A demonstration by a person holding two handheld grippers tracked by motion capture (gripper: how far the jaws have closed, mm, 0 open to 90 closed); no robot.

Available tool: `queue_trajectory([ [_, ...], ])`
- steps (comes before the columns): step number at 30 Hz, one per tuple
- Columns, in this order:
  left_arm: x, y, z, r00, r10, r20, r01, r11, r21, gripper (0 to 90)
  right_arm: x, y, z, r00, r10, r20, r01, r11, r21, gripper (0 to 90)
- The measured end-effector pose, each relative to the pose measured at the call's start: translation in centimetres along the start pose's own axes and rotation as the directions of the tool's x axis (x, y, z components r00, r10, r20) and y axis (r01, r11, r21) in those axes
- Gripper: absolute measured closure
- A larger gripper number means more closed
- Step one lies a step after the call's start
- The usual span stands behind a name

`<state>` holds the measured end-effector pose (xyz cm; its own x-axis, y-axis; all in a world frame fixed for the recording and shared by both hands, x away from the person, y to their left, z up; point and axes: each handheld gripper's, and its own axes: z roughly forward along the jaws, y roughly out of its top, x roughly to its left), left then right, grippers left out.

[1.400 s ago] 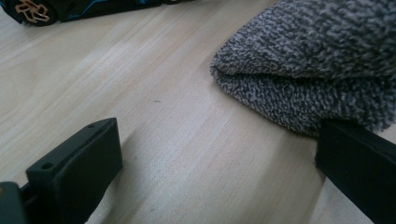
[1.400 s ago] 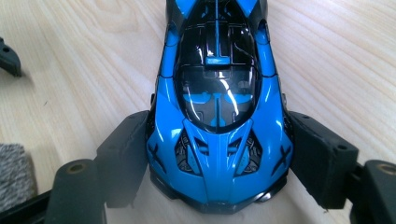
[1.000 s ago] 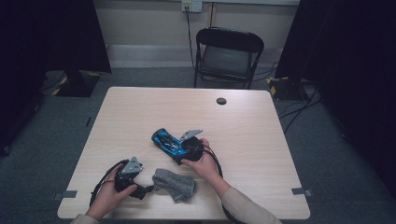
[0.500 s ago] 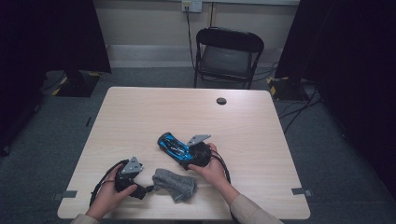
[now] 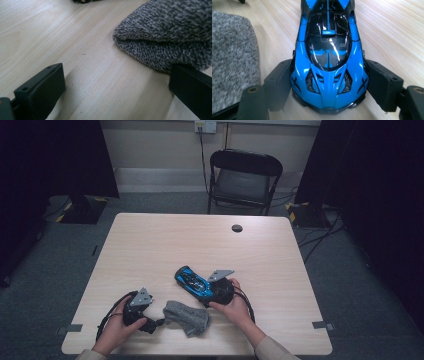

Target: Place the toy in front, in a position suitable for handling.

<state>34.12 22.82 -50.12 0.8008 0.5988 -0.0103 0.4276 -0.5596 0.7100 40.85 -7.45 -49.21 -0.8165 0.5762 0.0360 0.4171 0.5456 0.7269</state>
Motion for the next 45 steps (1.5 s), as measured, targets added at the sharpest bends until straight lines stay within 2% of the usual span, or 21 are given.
queue_trajectory([
  [7, 0.0, 0.0, 0.0, 1.0, 0.001, 0.0, -0.001, 1.0, 0.0, 0.0, 0.1, -0.9, -0.9, 1.0, 0.005, 0.002, -0.005, 1.0, -0.003, 26.2],
  [20, 0.0, 0.0, 0.0, 1.0, 0.001, 0.0, -0.001, 1.0, 0.001, 0.0, 0.1, -1.0, -1.0, 0.9999, 0.009, 0.005, -0.009, 1.0, -0.004, 25.8],
  [23, 0.0, 0.0, 0.0, 1.0, 0.0, 0.0, 0.0, 1.0, 0.0, 0.0, 0.2, -1.0, -1.2, 0.9999, 0.008, 0.006, -0.008, 1.0, -0.015, 23.2],
  [26, 0.0, 0.0, 0.0, 1.0, 0.0, 0.0, 0.0, 1.0, 0.0, 0.0, 0.4, -0.6, -2.6, 0.9998, 0.004, 0.02, -0.003, 0.999, -0.05, 20.3],
  [27, 0.0, 0.0, 0.0, 1.0, 0.0, 0.0, 0.0, 1.0, 0.0, 0.0, 0.4, -0.6, -2.6, 0.9998, 0.004, 0.02, -0.003, 0.999, -0.05, 20.3],
  [28, 0.0, 0.0, 0.0, 1.0, 0.001, 0.0, -0.001, 1.0, 0.0, 0.0, 0.3, -0.4, -3.4, 0.9998, 0.018, 0.002, -0.018, 0.998, -0.063, 21.0],
  [29, 0.0, 0.0, 0.0, 1.0, 0.001, 0.0, -0.001, 1.0, 0.0, 0.0, 0.3, -0.4, -3.4, 0.9998, 0.018, 0.002, -0.018, 0.998, -0.063, 21.0],
  [31, 0.0, 0.0, 0.0, 1.0, 0.001, 0.0, -0.001, 1.0, 0.0, 0.0, 0.5, -0.2, -4.3, 0.9994, 0.018, -0.029, -0.02, 0.996, -0.086, 22.3],
  [32, 0.0, 0.0, 0.0, 1.0, 0.001, 0.0, -0.001, 1.0, 0.001, 0.0, 0.8, -0.1, -4.6, 0.9997, 0.011, -0.022, -0.013, 0.997, -0.081, 22.1],
  [34, 0.0, 0.0, 0.0, 1.0, 0.0, 0.0, 0.0, 1.0, 0.0, 0.0, 0.9, -0.1, -4.6, 0.9998, 0.004, -0.018, -0.005, 0.997, -0.077, 22.0],
  [36, 0.0, 0.0, 0.0, 1.0, 0.0, 0.0, 0.0, 1.0, 0.0, 0.0, 0.6, -0.1, -3.9, 0.9999, -0.002, 0.017, 0.003, 0.998, -0.065, 17.8],
  [37, 0.0, 0.0, 0.0, 1.0, 0.0, 0.0, 0.0, 1.0, 0.0, 0.0, 0.6, -0.1, -3.9, 0.9999, -0.002, 0.017, 0.003, 0.998, -0.065, 17.8],
  [38, 0.0, 0.0, 0.0, 1.0, 0.0, 0.0, 0.0, 1.0, 0.0, 0.0, 0.1, 0.0, -3.1, 0.9993, 0.033, 0.017, -0.032, 0.998, -0.063, 15.1],
  [39, 0.0, 0.0, 0.0, 1.0, 0.0, 0.0, 0.0, 1.0, 0.0, 0.0, -0.1, 0.1, -2.7, 0.9989, 0.046, 0.009, -0.045, 0.997, -0.062, 15.1],
  [42, 0.0, 0.0, 0.0, 1.0, 0.001, 0.001, -0.001, 1.0, 0.002, 0.0, -0.1, 0.5, -2.0, 0.9991, 0.041, 0.012, -0.04, 0.997, -0.061, 14.8],
  [44, 0.0, 0.0, 0.0, 1.0, 0.001, 0.001, -0.001, 1.0, 0.001, 0.0, -0.2, 1.2, -0.7, 0.9988, 0.028, 0.039, -0.027, 0.999, -0.041, 14.8],
  [45, 0.0, 0.0, 0.0, 1.0, 0.001, 0.001, -0.001, 1.0, 0.001, 0.0, -0.2, 1.2, -0.7, 0.9988, 0.028, 0.039, -0.027, 0.999, -0.041, 14.8],
])
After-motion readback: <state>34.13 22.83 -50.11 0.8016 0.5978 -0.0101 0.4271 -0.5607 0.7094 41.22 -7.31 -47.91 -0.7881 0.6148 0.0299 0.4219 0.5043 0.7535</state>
